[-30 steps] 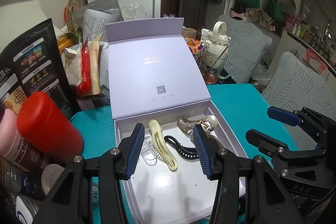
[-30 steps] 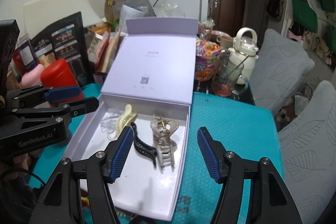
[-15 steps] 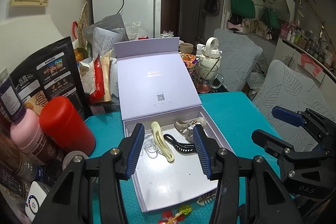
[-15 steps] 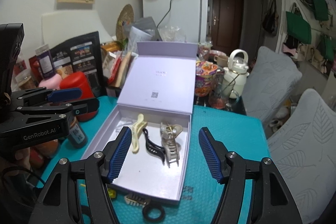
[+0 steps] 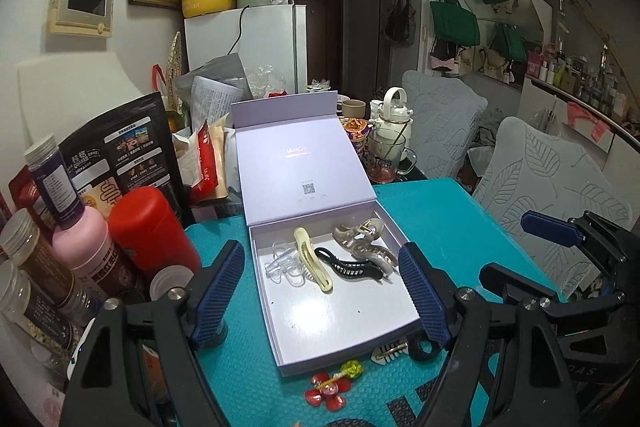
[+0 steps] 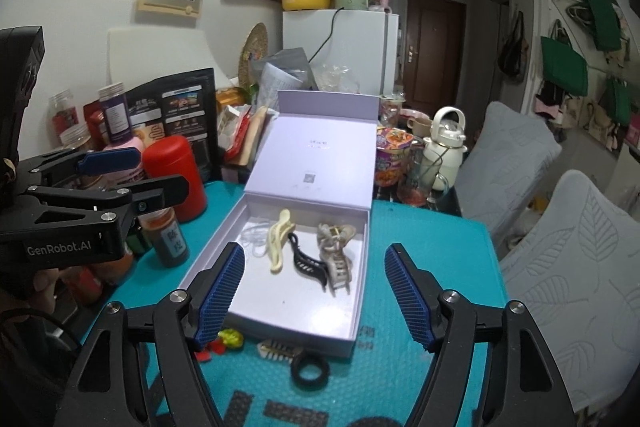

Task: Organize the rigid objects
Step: 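Withdraw both tools from the box toward the remaining items on the mat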

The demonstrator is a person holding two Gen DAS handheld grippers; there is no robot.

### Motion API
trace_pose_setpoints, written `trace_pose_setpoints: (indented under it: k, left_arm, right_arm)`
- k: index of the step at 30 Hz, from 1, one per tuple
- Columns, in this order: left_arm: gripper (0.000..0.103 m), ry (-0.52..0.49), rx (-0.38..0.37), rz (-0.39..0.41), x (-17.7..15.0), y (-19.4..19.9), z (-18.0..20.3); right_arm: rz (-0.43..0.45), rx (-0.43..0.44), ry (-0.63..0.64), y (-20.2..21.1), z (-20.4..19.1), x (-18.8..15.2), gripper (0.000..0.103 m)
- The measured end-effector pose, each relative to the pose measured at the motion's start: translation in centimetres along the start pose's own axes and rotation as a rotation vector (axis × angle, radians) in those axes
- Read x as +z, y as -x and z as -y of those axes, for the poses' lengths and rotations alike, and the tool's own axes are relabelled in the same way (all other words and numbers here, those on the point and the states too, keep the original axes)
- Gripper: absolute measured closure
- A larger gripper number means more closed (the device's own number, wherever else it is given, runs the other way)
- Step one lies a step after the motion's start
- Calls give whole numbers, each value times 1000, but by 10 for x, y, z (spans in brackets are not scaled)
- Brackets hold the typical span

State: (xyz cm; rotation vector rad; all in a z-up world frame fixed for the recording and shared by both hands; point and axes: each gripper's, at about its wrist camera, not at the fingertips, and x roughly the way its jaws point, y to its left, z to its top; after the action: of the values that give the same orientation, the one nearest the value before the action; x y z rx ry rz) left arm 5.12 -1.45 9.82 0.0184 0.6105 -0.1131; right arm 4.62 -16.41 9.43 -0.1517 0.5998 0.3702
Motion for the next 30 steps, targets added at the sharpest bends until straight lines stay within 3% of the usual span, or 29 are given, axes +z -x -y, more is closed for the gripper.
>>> trace_pose_setpoints:
  k: [13, 17, 30]
  left_arm:
    - [24, 22, -42, -58, -47, 6, -3]
    - [24, 10, -73, -58, -63, 8, -2]
    - [24, 33, -153, -163, -106, -18, -2]
  right_arm:
    - [-14, 15, -27, 17, -16, -35, 23]
    - [-37, 20, -56, 13, -17, -47, 23]
    - [-129, 6, -137, -5, -11, -86, 23]
